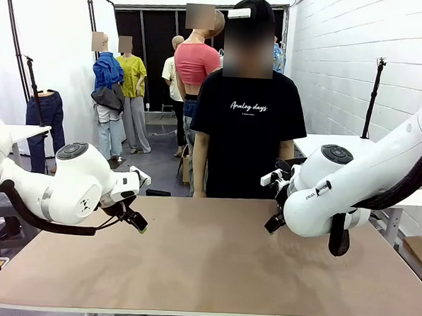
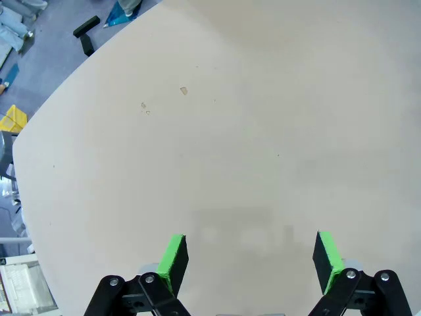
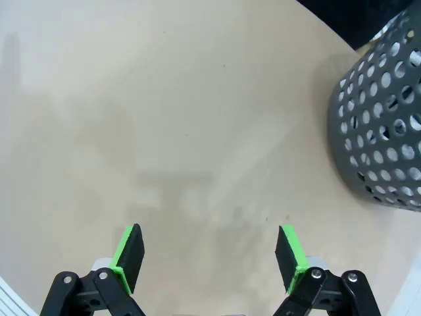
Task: Fold the training pants.
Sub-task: Grab both ends of the Training pants handed by a person.
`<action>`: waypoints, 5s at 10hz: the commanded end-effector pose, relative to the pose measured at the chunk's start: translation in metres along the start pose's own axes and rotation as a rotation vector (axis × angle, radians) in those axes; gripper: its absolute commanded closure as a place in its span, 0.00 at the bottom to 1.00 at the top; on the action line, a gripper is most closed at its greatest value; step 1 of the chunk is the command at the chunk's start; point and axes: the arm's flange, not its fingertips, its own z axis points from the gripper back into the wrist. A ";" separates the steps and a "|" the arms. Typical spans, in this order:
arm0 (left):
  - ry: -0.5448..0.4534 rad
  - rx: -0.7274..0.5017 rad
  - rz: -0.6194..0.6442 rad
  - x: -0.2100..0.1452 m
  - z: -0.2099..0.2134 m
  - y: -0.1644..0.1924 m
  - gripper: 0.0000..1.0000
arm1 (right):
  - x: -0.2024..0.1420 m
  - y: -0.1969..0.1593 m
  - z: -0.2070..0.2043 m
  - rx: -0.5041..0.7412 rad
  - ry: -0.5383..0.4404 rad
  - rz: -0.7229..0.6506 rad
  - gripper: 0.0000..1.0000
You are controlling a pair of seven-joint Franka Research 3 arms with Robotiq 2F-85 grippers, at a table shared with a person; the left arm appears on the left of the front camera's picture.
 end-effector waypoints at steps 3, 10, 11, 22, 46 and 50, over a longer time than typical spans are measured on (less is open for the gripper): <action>0.000 0.000 0.001 0.000 0.000 0.001 0.00 | 0.000 0.000 0.000 0.000 0.000 0.000 0.00; 0.039 -0.016 0.001 0.024 0.063 -0.009 0.00 | 0.024 -0.006 0.061 -0.044 0.010 -0.022 0.00; 0.044 -0.004 -0.012 0.029 0.079 -0.012 0.00 | 0.029 -0.006 0.076 -0.050 0.008 -0.032 0.00; -0.056 0.135 -0.096 0.052 0.199 -0.041 0.00 | 0.033 -0.008 0.209 -0.182 -0.004 0.026 0.00; -0.075 0.095 -0.120 0.052 0.200 -0.039 0.00 | 0.030 -0.007 0.218 -0.163 -0.012 0.043 0.00; -0.075 0.095 -0.120 0.052 0.200 -0.039 0.00 | 0.030 -0.007 0.218 -0.163 -0.012 0.043 0.00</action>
